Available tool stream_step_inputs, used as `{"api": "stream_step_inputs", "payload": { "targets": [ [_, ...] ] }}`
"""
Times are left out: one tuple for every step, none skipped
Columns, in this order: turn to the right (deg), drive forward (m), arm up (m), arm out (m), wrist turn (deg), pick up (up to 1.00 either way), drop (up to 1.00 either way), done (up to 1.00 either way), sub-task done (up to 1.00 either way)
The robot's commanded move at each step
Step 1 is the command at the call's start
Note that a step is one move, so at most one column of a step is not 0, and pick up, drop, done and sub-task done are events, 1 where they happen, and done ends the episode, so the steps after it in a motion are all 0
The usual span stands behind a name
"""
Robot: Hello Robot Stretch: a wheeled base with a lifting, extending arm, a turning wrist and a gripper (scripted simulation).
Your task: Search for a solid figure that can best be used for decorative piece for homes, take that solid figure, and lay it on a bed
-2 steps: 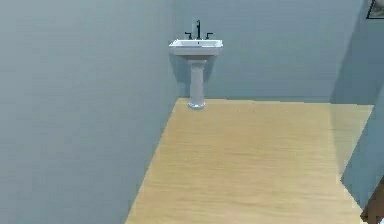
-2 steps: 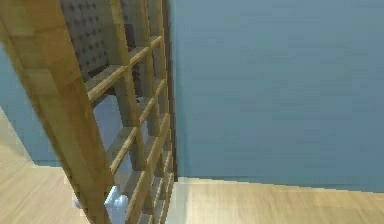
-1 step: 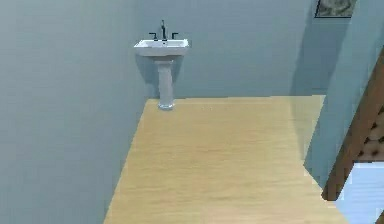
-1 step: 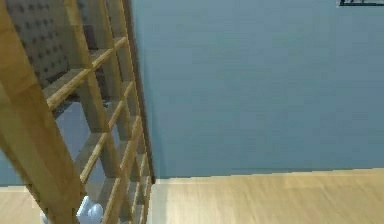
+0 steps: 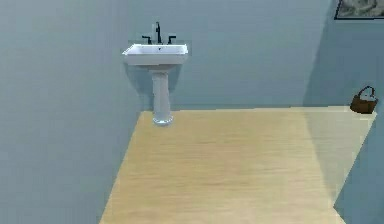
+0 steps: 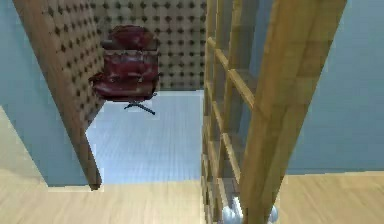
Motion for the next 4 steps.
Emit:
{"api": "stream_step_inputs", "payload": {
  "targets": [
    [33.0,0.00,0.00,0.00,0.0,0.00,0.00,0.00,0.00],
    [0.0,0.50,0.00,0.00,0.0,0.00,0.00,0.00,0.00],
    [45.0,0.00,0.00,0.00,0.0,0.00,0.00,0.00,0.00],
    [6.0,0.00,0.00,0.00,0.0,0.00,0.00,0.00,0.00]
  ]
}}
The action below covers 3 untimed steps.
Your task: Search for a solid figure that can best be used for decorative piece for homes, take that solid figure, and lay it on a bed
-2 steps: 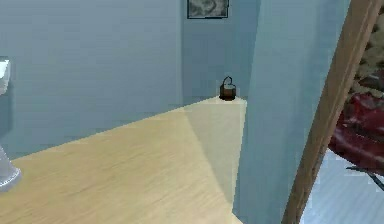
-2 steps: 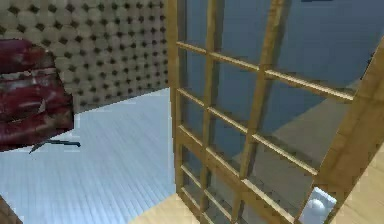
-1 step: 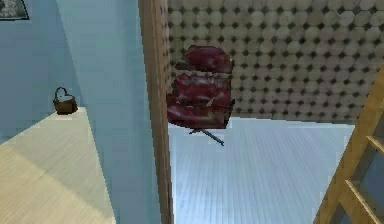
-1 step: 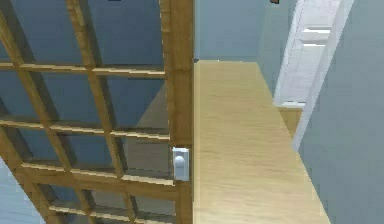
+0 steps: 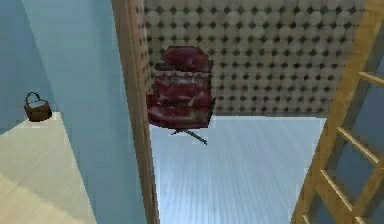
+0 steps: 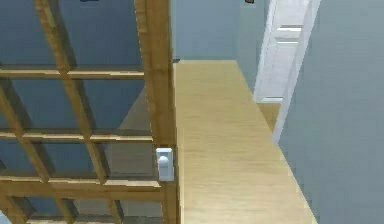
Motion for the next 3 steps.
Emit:
{"api": "stream_step_inputs", "payload": {
  "targets": [
    [0.0,0.30,0.00,0.00,0.0,0.00,0.00,0.00,0.00],
    [12.0,0.00,0.00,0.00,0.0,0.00,0.00,0.00,0.00],
    [0.0,0.75,0.00,0.00,0.0,0.00,0.00,0.00,0.00]
  ]
}}
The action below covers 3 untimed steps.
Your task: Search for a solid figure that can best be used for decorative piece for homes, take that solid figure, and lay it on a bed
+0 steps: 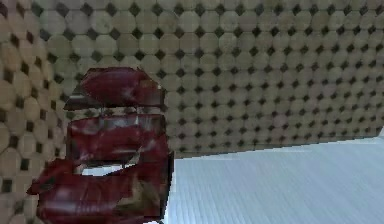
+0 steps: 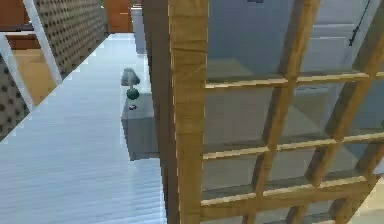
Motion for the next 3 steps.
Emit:
{"api": "stream_step_inputs", "payload": {
  "targets": [
    [45.0,0.00,0.00,0.00,0.0,0.00,0.00,0.00,0.00],
    [0.0,1.00,0.00,0.00,0.0,0.00,0.00,0.00,0.00],
    [3.0,0.00,0.00,0.00,0.0,0.00,0.00,0.00,0.00]
  ]
}}
